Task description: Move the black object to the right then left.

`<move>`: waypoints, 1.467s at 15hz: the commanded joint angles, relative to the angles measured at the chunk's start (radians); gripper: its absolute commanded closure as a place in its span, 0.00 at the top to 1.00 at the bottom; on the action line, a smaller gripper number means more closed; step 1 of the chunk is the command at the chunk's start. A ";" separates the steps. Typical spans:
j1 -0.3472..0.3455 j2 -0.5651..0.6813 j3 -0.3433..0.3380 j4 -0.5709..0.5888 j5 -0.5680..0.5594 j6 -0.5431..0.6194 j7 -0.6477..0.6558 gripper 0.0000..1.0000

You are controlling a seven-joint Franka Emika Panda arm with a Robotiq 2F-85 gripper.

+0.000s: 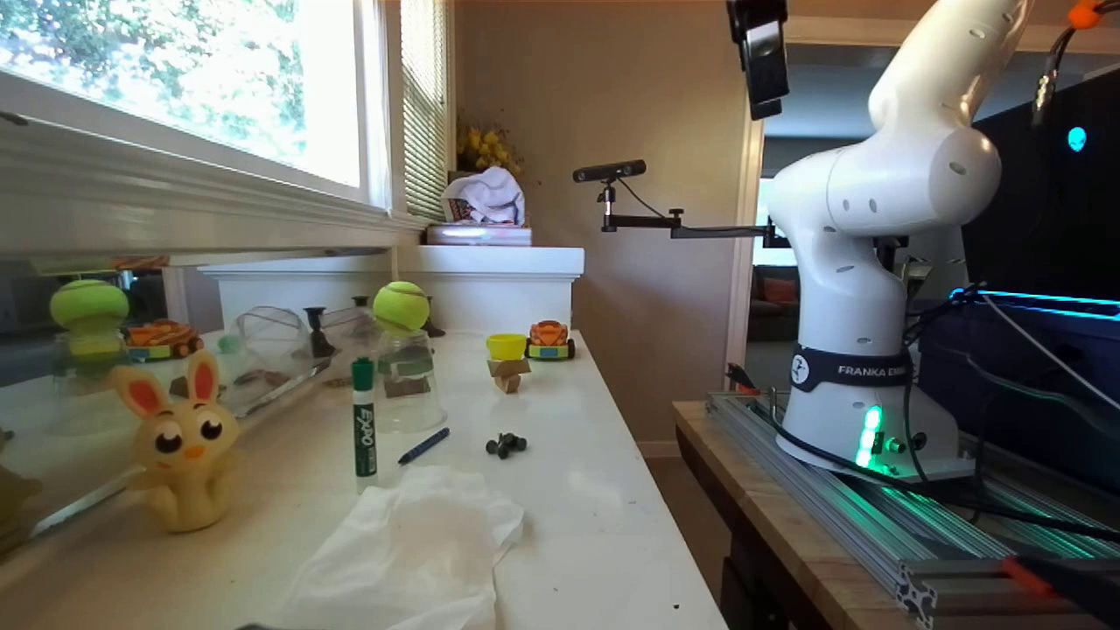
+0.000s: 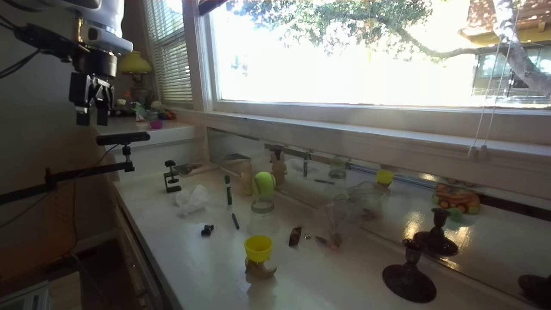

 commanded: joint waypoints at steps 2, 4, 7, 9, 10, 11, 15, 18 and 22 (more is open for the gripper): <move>-0.027 -0.004 0.018 0.002 0.008 -0.004 -0.013 1.00; -0.021 0.051 0.021 0.023 -0.036 -0.014 -0.089 1.00; -0.023 0.063 0.030 0.015 -0.136 -0.021 -0.197 1.00; -0.026 0.049 0.040 -0.007 -0.230 0.012 -0.243 1.00; -0.028 0.036 0.045 -0.025 -0.272 0.046 -0.255 1.00; -0.028 0.020 0.046 -0.045 -0.304 0.090 -0.261 1.00; -0.020 -0.049 0.028 -0.155 -0.315 0.344 -0.244 1.00; -0.015 -0.069 0.015 -0.205 -0.287 0.431 -0.265 1.00; -0.002 -0.101 -0.017 -0.250 -0.261 0.472 -0.352 1.00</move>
